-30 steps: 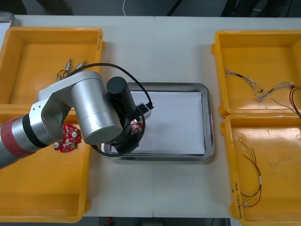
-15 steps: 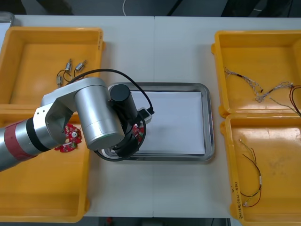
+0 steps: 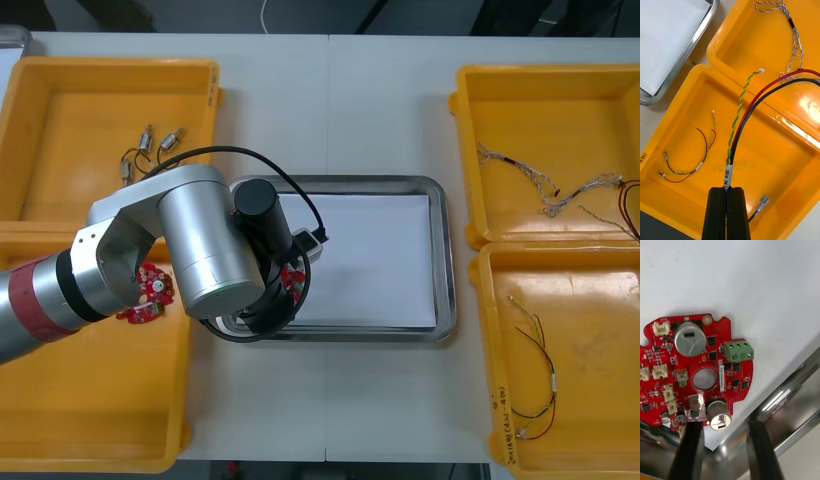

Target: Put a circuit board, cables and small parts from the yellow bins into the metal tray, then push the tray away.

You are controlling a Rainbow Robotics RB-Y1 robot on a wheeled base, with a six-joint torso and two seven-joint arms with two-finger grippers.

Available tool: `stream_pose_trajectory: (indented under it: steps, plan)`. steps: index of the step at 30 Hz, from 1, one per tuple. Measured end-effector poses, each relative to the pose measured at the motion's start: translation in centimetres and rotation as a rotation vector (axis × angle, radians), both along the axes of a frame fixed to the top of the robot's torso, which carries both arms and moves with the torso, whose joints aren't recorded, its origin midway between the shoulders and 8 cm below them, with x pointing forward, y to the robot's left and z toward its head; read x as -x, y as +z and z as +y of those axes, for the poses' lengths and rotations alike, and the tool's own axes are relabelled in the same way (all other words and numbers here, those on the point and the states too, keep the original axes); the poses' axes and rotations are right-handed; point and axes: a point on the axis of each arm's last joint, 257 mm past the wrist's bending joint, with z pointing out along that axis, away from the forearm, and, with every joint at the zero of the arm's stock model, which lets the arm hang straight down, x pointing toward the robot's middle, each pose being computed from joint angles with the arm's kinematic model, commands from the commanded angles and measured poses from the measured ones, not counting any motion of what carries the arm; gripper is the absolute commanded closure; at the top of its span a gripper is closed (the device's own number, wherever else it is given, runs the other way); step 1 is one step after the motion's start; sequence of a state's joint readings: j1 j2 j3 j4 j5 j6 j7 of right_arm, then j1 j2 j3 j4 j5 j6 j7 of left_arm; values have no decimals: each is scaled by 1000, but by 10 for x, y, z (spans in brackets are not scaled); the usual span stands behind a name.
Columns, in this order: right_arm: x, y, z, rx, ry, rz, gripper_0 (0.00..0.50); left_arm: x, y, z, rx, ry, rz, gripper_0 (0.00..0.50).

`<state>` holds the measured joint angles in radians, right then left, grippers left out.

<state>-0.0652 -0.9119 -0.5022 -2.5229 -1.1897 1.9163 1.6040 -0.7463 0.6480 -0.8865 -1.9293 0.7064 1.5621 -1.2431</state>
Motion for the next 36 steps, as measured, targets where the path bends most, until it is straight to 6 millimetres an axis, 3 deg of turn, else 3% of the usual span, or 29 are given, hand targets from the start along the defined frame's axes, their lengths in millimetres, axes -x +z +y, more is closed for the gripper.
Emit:
stream_pose_trajectory:
  steps: [3, 15, 26, 36]
  plan:
    - [0, 0, 0, 0, 0, 0, 500, 0, 0, 0, 0, 0, 0, 0]
    - [-1, 0, -1, 3, -5, -3, 500, -1, 6, 9, -23, 17, 1, 0]
    - [-5, 5, 6, 3, 18, -18, 500, -11, 77, 35, 25, 143, 0, 0]
    - [-15, 10, 38, 15, 124, -27, 500, -30, 138, 56, 139, 261, -58, 0]
